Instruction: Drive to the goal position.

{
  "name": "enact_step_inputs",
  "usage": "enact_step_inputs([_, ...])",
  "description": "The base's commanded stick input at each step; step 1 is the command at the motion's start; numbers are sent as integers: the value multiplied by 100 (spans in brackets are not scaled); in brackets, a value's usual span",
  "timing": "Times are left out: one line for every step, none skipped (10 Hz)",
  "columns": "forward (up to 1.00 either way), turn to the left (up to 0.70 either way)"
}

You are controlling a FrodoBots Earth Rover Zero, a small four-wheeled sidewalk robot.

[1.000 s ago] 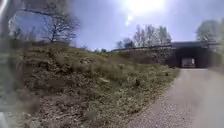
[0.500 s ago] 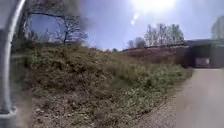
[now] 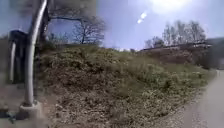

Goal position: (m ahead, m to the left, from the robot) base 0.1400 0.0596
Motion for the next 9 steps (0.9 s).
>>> enact_step_inputs([0,45])
enact_step_inputs([0,45])
enact_step_inputs([0,45])
enact_step_inputs([0,45])
enact_step_inputs([0,45])
enact_step_inputs([0,45])
enact_step_inputs([0,45])
enact_step_inputs([0,45])
enact_step_inputs([0,45])
